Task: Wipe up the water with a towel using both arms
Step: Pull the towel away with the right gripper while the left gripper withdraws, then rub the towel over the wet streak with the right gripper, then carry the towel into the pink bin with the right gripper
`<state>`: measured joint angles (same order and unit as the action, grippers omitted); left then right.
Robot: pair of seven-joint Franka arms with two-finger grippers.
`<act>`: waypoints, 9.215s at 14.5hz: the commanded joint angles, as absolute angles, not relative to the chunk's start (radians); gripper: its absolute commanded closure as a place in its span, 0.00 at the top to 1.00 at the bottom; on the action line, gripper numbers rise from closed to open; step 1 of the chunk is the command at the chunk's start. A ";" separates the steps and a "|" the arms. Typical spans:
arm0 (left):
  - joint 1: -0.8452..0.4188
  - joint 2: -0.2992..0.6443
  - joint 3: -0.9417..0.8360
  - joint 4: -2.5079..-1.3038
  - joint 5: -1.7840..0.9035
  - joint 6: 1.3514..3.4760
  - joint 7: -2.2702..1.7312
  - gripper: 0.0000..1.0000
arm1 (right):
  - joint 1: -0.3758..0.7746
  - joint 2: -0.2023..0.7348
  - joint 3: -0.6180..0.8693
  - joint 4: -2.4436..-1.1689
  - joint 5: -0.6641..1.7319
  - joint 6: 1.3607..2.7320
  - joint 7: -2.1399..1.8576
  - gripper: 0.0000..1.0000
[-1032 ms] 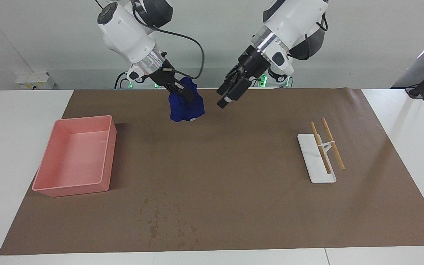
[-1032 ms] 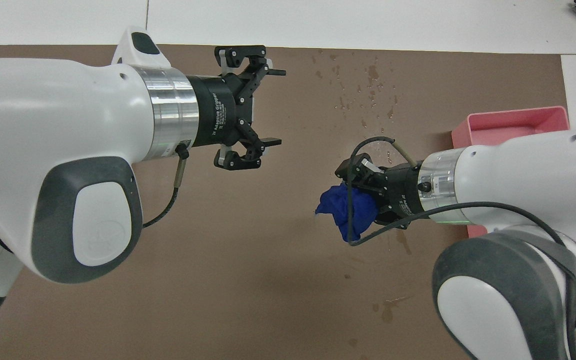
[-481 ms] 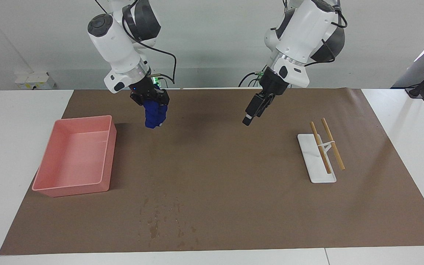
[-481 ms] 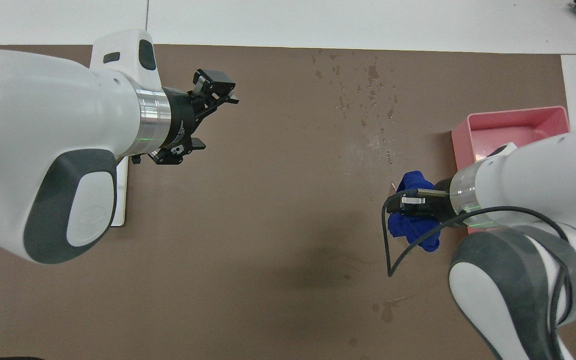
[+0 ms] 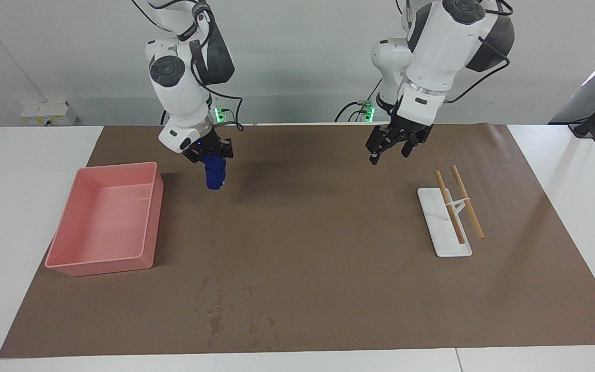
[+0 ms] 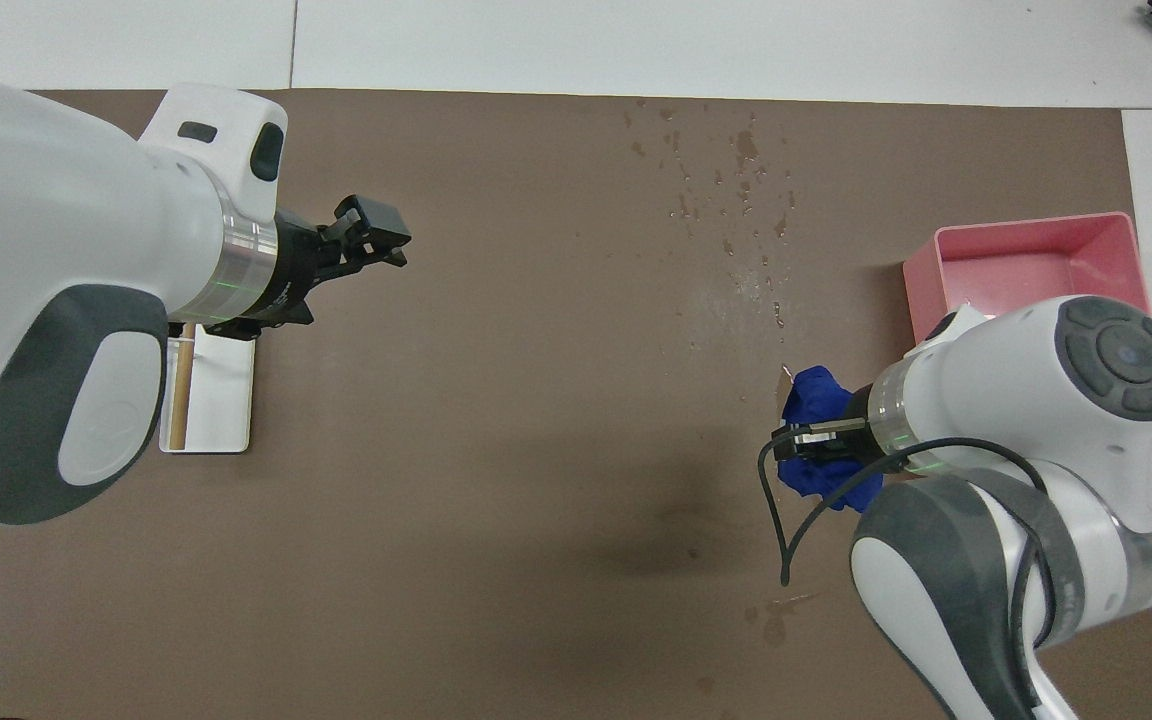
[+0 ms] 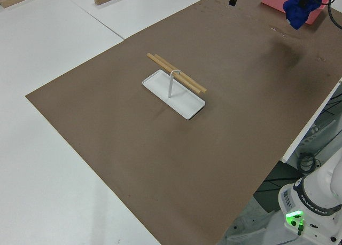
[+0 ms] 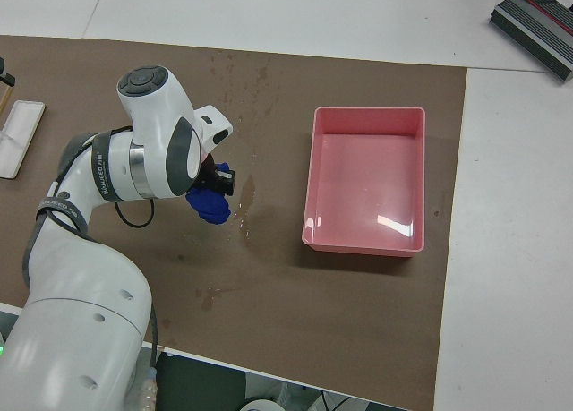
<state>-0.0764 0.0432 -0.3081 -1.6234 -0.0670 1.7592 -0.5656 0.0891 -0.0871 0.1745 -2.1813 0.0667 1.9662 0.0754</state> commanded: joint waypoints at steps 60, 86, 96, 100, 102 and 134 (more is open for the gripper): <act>0.026 -0.055 -0.149 -1.660 -0.006 1.552 -0.031 1.00 | 0.097 0.167 0.173 -2.353 0.126 2.368 -0.019 0.00; 0.028 -0.055 -0.149 -1.660 -0.006 1.552 -0.031 1.00 | 0.134 0.397 0.178 -2.068 -0.161 2.596 0.111 0.00; 0.026 -0.055 -0.149 -1.660 -0.006 1.551 -0.031 1.00 | 0.012 0.387 0.178 -2.066 -0.172 2.429 -0.120 0.00; 0.028 -0.055 -0.149 -1.660 -0.006 1.552 -0.031 1.00 | 0.015 0.331 0.179 -2.075 -0.138 2.228 -0.113 0.00; 0.028 -0.055 -0.149 -1.660 -0.006 1.552 -0.031 1.00 | 0.015 0.295 0.179 -2.100 -0.071 2.165 -0.115 0.00; 0.028 -0.055 -0.149 -1.660 -0.006 1.552 -0.031 1.00 | -0.304 -0.084 0.169 -1.952 -0.097 1.848 -0.586 0.00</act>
